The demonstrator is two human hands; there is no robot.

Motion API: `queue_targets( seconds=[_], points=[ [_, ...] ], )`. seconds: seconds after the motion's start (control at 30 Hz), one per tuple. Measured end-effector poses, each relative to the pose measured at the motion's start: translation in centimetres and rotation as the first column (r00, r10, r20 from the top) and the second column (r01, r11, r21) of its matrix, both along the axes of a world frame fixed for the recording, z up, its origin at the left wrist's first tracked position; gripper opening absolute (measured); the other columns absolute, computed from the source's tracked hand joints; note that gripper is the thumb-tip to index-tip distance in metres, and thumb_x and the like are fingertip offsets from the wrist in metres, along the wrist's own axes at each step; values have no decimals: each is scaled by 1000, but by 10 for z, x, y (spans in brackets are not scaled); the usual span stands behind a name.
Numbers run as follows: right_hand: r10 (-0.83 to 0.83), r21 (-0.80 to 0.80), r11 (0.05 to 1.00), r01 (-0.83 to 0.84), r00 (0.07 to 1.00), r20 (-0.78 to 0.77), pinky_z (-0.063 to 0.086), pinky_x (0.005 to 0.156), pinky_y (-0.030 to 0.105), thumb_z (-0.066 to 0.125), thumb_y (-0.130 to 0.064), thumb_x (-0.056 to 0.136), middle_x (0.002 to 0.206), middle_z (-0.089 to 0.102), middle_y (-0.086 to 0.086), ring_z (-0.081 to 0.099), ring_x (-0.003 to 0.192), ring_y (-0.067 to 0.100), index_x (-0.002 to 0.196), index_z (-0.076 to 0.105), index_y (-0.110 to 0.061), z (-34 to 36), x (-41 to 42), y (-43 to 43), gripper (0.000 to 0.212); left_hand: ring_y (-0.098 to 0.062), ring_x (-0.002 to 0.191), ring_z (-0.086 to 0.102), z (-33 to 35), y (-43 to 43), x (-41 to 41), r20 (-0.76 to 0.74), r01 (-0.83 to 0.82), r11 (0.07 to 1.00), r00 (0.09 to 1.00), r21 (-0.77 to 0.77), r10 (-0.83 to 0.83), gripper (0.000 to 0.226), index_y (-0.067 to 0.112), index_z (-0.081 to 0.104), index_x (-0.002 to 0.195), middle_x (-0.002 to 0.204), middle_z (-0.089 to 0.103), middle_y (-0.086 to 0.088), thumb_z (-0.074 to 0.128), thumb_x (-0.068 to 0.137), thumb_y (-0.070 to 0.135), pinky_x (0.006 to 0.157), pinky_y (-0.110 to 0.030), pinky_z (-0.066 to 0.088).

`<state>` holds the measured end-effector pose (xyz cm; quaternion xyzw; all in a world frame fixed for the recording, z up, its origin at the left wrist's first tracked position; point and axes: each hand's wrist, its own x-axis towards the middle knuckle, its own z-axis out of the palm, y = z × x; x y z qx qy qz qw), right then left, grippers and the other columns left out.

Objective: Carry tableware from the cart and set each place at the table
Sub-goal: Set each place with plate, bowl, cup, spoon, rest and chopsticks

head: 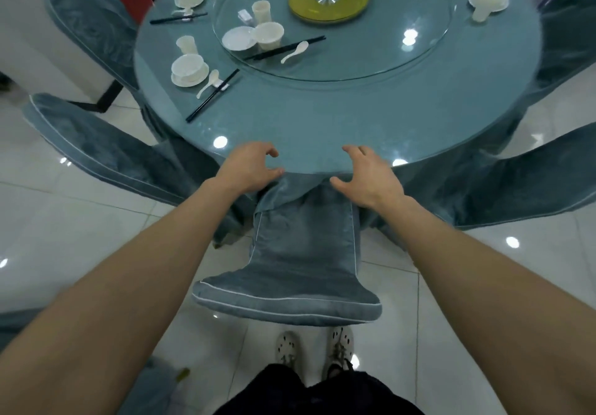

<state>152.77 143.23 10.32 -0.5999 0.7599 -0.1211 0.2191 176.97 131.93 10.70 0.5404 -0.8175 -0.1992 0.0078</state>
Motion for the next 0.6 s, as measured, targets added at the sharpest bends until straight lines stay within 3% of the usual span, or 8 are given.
queue_targets(
  seconds=[0.4, 0.6],
  points=[
    [14, -31, 999, -15, 1000, -21, 48, 110, 46, 68, -49, 94, 151, 48, 11, 54, 132, 35, 161, 35, -19, 1, -34, 14, 80, -24, 126, 62, -5, 19, -33, -26, -12, 1000, 1000, -1, 12, 51, 17, 66, 136, 140, 65, -5, 78, 94, 43, 107, -45, 52],
    [62, -3, 998, -62, 998, -28, 49, 107, 47, 69, -48, 94, 148, 49, 12, 55, 130, 36, 157, 38, -17, -18, -90, -11, 77, -24, 129, 62, -24, 0, -80, -2, -59, 997, 998, 41, 59, 53, 17, 65, 139, 144, 64, -3, 76, 94, 44, 109, -45, 51]
  ],
)
